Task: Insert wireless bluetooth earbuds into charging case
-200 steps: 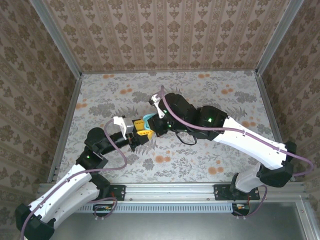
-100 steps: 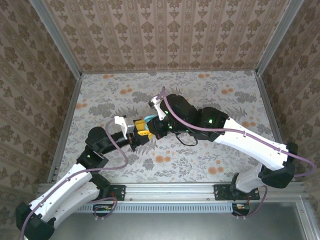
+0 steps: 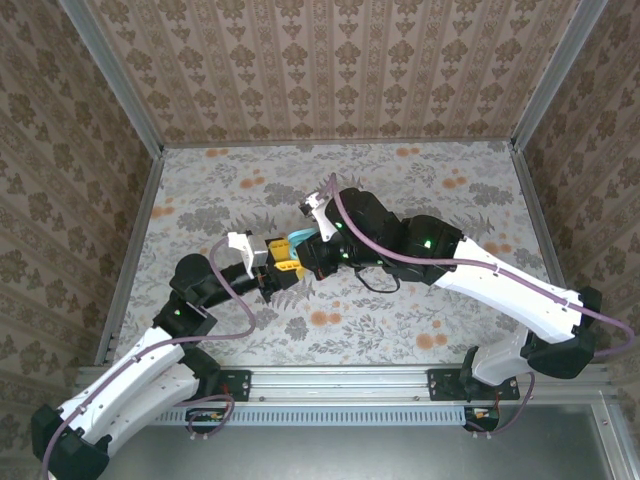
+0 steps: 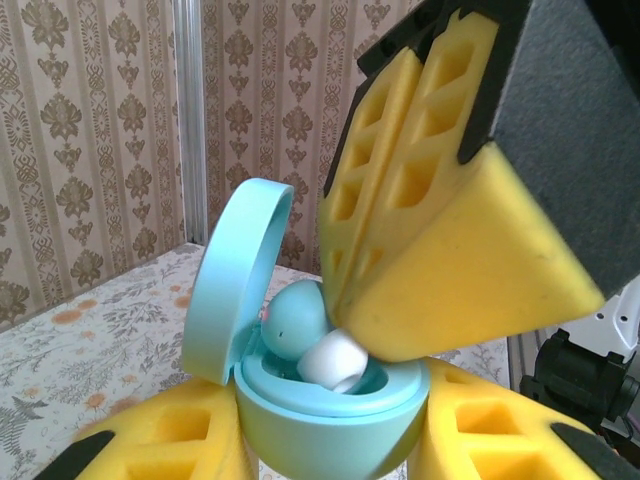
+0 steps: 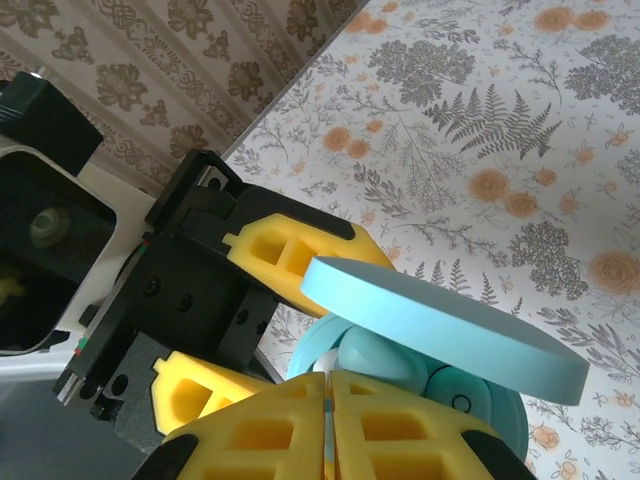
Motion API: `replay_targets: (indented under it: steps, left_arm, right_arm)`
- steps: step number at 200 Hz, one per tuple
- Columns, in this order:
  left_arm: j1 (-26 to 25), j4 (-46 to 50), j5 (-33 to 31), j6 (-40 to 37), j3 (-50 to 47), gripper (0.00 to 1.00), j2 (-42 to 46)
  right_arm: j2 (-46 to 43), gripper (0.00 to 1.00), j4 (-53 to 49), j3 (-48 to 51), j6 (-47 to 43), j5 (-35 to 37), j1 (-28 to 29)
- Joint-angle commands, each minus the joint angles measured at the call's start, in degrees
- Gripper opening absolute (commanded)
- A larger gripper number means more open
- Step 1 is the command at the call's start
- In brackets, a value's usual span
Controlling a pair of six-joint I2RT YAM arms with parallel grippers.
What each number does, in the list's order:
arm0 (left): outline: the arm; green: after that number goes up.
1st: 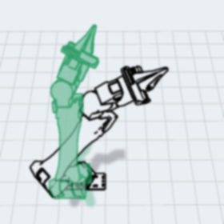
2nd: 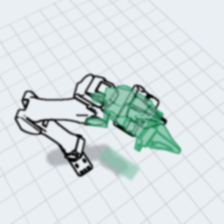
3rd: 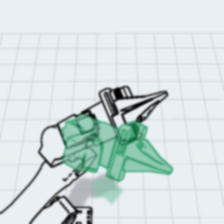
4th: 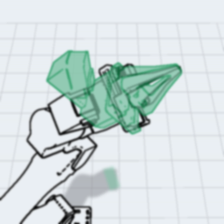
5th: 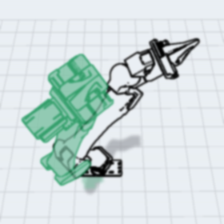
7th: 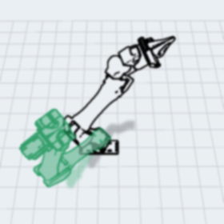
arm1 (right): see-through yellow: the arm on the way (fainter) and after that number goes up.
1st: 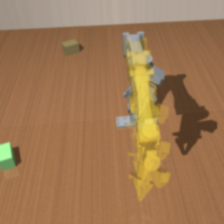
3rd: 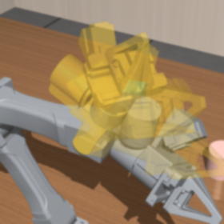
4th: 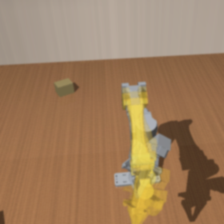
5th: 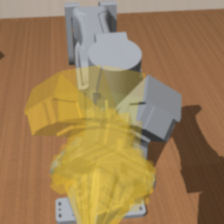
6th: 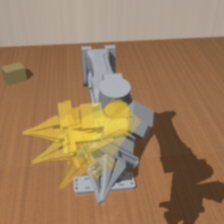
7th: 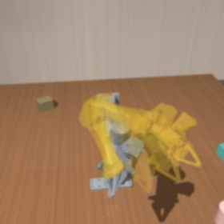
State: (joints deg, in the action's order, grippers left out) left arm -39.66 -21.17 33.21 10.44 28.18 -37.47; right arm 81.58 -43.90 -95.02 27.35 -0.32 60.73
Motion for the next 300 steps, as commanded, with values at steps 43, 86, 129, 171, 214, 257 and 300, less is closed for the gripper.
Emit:
replay_targets:
  steps: [43,86,129,171,214,257,300]
  left_arm:
    - [0.29,-2.56,0.92,-0.06,1.28,0.23,0.47]
    - [0.33,-2.58,0.89,0.02,1.26,0.23,0.82]
    - [0.29,-2.62,1.06,0.2,1.35,0.23,1.0]
    - [0.31,-2.56,1.08,0.37,1.35,0.23,1.26]
    - [0.3,-2.72,0.97,0.29,1.2,0.23,1.04]
    - [0.32,-3.03,1.09,0.2,1.22,0.23,0.56]
    - [0.31,-3.1,1.17,0.47,1.17,0.23,0.64]
  right_arm:
    - [-1.42,0.1,0.35,0.45,0.55,-2.23,-0.07]
    - [-1.39,0.11,-1.16,0.19,-0.44,-1.71,-0.08]
    - [-0.95,0.11,-2.72,0.06,-1.51,-1.31,-0.33]
    - [0.41,0.14,-5.23,-1.92,-2.83,-0.95,-0.44]
    - [-0.26,0.28,-4.59,-2.63,-2.17,-1.84,-0.44]
    - [-1.42,0.3,-4.08,-2.27,-0.99,0.22,-0.78]
    - [0.11,0.34,-5.56,-3.57,0.66,1.67,-1.22]
